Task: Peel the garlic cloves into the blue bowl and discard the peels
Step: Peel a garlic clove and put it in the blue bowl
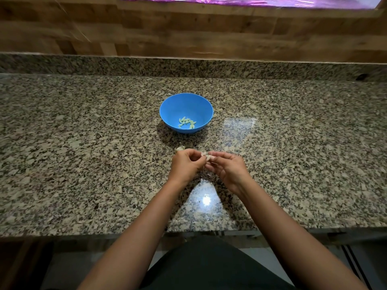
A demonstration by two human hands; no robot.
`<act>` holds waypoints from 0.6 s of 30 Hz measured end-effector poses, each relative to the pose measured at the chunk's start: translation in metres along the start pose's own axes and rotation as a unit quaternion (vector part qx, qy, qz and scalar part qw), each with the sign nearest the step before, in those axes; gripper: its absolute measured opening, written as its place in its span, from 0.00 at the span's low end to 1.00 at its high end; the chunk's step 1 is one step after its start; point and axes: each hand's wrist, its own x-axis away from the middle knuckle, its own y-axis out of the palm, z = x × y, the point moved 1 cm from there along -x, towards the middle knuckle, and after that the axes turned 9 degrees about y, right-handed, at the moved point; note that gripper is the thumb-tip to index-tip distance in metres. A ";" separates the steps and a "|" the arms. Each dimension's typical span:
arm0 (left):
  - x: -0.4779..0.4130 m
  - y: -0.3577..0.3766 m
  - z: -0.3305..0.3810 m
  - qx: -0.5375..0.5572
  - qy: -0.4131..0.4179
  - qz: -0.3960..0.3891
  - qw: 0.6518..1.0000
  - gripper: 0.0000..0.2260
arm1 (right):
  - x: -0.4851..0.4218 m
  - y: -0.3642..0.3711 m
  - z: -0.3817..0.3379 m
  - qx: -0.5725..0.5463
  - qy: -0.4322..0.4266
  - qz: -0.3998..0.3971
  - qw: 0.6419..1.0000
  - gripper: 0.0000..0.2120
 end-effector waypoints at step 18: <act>-0.017 0.012 -0.004 -0.324 0.069 -0.068 0.941 0.08 | -0.026 -0.017 -0.037 0.393 -0.107 0.175 0.896 0.14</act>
